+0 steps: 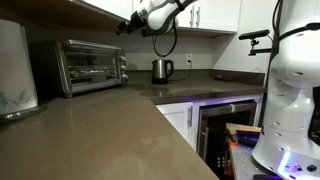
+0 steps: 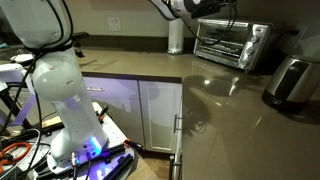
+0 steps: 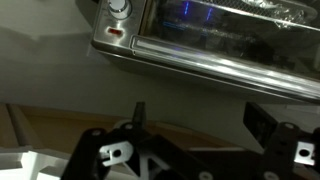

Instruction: Open the door of the oven

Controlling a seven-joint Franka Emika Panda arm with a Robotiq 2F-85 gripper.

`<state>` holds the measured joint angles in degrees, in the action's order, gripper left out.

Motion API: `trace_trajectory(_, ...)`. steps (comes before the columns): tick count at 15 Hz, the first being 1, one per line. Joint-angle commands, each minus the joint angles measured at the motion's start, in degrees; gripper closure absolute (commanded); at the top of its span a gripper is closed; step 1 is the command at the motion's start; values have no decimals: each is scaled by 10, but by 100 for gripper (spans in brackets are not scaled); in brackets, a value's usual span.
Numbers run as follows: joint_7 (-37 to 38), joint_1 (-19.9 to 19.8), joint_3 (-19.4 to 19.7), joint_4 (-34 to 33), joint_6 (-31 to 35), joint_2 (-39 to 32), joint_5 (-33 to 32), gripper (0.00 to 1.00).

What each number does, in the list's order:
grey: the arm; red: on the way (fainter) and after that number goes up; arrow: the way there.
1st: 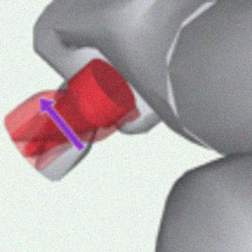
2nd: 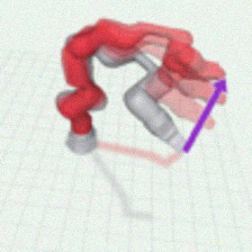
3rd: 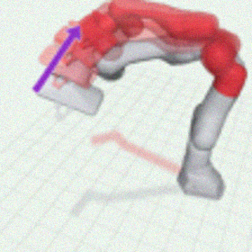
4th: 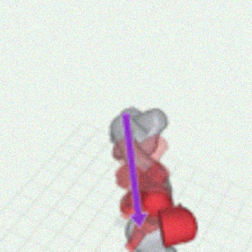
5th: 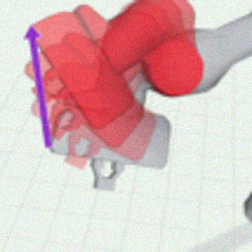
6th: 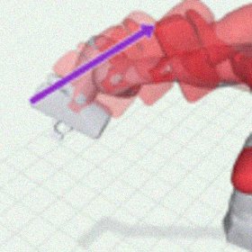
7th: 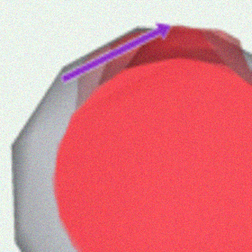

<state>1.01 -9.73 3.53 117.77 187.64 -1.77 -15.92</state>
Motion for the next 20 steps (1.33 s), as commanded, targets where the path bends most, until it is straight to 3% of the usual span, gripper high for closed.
trace_trajectory(1, -27, 18, 5, -62, 29, -55, 43, 0)
trace_trajectory(7, -20, 46, -6, -111, 36, -102, 87, 0)
trace_trajectory(12, -11, 65, 21, -145, 55, -139, 70, 0)
trace_trajectory(15, -26, 56, 10, -164, 58, -160, 85, 33)
trace_trajectory(20, -26, 53, 8, -193, 54, -187, 84, 67)
